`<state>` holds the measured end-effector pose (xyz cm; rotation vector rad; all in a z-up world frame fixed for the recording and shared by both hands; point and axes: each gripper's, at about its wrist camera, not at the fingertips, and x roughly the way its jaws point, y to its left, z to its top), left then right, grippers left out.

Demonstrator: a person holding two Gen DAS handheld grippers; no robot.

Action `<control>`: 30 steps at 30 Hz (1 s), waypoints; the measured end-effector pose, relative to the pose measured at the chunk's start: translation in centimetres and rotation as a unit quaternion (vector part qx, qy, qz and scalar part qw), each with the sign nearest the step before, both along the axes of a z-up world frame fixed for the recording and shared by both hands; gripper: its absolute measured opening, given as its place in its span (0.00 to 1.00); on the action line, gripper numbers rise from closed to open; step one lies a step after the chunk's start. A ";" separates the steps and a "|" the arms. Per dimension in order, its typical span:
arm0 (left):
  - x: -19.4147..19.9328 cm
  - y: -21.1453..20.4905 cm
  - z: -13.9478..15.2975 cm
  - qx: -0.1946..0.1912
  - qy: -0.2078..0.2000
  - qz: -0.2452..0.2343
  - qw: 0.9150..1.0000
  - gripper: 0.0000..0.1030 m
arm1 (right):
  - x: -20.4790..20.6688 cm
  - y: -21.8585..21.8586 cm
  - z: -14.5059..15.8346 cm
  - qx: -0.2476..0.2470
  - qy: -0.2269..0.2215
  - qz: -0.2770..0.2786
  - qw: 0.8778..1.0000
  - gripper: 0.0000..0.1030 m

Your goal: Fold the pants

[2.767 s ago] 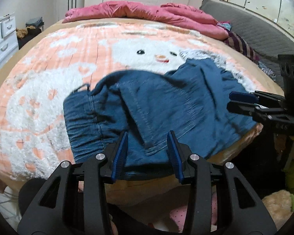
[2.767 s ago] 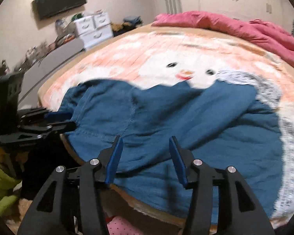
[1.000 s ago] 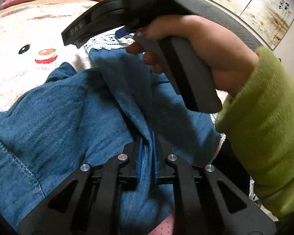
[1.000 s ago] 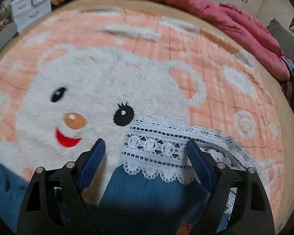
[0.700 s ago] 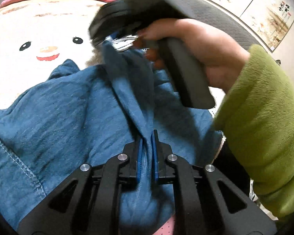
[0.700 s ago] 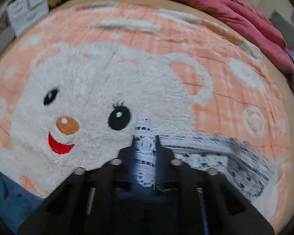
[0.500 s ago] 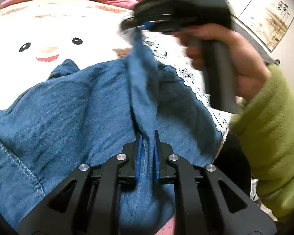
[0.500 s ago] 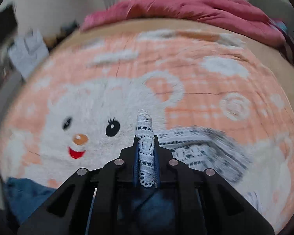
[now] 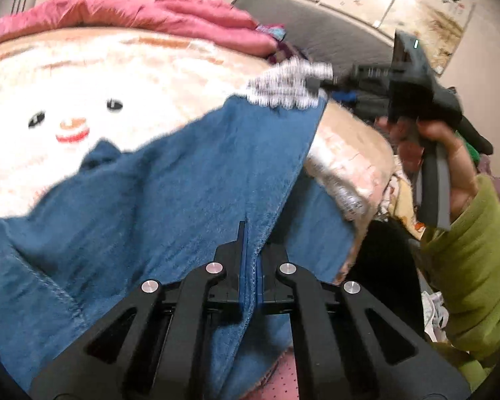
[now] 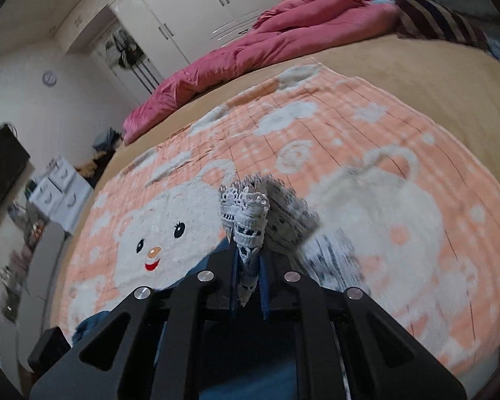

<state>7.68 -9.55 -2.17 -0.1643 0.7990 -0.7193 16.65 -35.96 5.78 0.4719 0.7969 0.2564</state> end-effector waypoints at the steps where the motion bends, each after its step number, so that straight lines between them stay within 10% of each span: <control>1: -0.3 0.2 0.4 0.003 -0.010 -0.001 1.000 0.00 | -1.2 -0.5 0.0 0.012 -0.003 -0.002 1.000 0.08; 30: -3.6 -0.5 -1.8 0.078 -0.003 -0.033 0.996 0.03 | -10.6 -5.0 -7.5 0.021 0.081 -0.030 0.996 0.15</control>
